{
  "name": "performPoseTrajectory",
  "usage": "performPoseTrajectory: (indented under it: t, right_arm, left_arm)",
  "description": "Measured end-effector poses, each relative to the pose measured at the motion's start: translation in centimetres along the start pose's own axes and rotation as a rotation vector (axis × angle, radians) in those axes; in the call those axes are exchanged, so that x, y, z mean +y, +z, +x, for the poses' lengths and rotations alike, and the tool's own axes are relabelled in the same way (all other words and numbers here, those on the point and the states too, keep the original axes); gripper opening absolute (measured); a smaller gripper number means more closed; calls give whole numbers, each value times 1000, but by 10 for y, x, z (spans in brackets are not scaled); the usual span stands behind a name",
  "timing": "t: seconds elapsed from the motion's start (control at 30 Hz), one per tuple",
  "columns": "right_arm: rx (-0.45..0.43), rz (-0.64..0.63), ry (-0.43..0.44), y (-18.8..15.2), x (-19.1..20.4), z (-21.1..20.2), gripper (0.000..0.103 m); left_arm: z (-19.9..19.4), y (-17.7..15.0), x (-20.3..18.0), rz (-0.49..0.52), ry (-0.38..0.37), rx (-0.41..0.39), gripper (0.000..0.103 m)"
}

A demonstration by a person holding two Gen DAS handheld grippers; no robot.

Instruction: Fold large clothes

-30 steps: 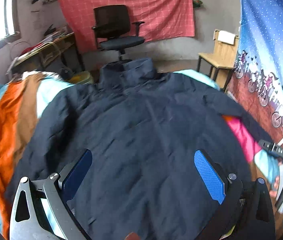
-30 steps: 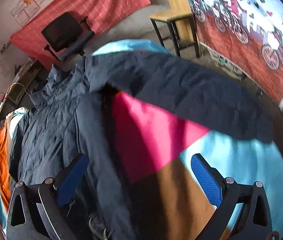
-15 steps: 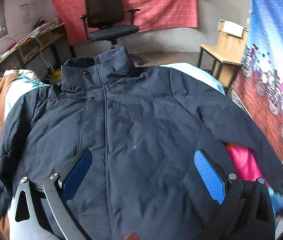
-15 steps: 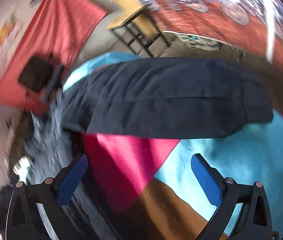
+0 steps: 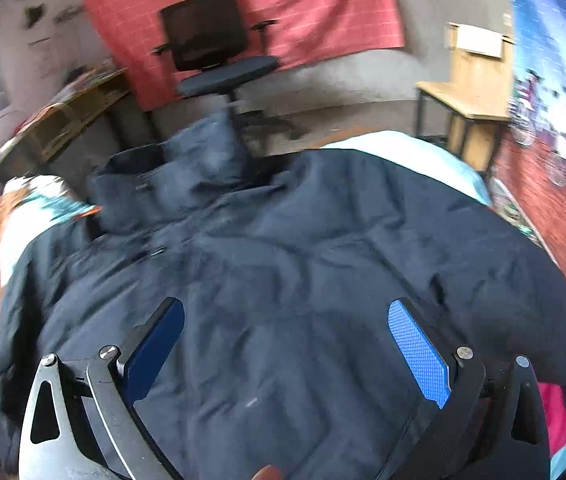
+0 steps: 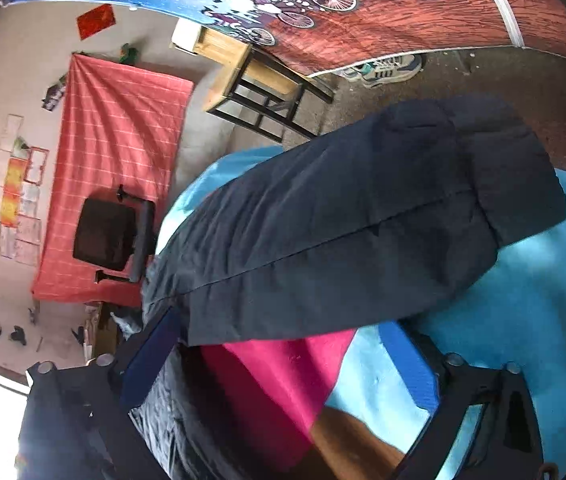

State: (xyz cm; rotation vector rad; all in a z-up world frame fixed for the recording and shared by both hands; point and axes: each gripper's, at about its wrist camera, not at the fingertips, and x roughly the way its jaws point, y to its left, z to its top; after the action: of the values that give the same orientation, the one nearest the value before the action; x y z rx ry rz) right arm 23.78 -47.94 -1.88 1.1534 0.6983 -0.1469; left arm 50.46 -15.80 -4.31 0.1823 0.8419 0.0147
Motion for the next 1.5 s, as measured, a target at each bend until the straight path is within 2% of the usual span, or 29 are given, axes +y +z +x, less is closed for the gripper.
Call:
performPoseTrajectory:
  t: [0.03,0.1,0.17,0.27,0.3,0.37,0.4,0.47,0.57,0.63,0.67,0.7,0.73,0.8,0.87,0.93,1.07,1.13,1.17,1.2,1.37,1.5]
  right_arm:
    - [-2,-6,-3,2,0,-1,87]
    - [-11,-11,-11,5,-1,0,71]
    - [-28,-1,-22,9,-6,-2,63]
    - [-28,35,-19,13,-16,2,61]
    - [-12,46,-16,15,-18,5,61]
    - [0,46,-15,17,-18,6,61]
    - [2,41,-15,17,-18,6,61]
    - [10,39,-17,20,-18,7,61]
    - [7,75,-17,23,-21,7,61]
    - [-13,103,-38,26,-23,7,56]
    - [-22,97,-63,26,-22,7,46]
    - [-34,52,-116,27,-17,9,36]
    - [-45,11,-136,26,-12,9,32]
    - [-91,-111,-170,21,4,5,16]
    - [-138,-210,-178,15,20,-1,11]
    - [-191,-302,-186,10,38,-8,9]
    - [-301,-460,-171,1,75,-25,8]
    - [-370,-572,-163,-7,105,-36,8]
    - [-396,-625,-162,-10,118,-40,8]
    - [-435,-724,-162,-19,141,-45,7]
    - [-489,-1043,-124,-54,225,-45,7]
    - [-519,-1331,-98,-113,296,-35,7]
  left_arm:
    - [6,2,-3,12,-18,-4,100]
    - [17,6,-11,27,-46,5,100]
    - [32,8,-21,43,-53,38,100]
    - [61,6,-37,92,-1,117,100]
    - [71,3,-45,136,40,147,100]
    - [84,-5,-59,235,100,157,101]
    - [86,-7,-62,251,112,146,100]
    - [88,-10,-61,247,115,126,101]
    - [96,-15,-52,214,88,138,102]
    - [101,-15,-43,183,65,161,102]
    - [100,-14,-40,177,63,172,102]
    - [97,-13,-37,188,67,186,102]
    - [90,-11,-39,209,74,192,102]
    - [73,-10,-36,263,86,173,101]
    - [56,-11,-27,299,93,149,101]
    - [35,-14,-10,307,76,140,101]
    - [-1,-27,32,258,33,141,101]
    - [-22,-35,55,247,38,138,101]
    - [-31,-38,54,242,42,134,101]
    - [-41,-44,64,223,42,125,101]
    - [-74,-59,118,96,45,101,101]
    - [-105,-77,166,39,97,39,101]
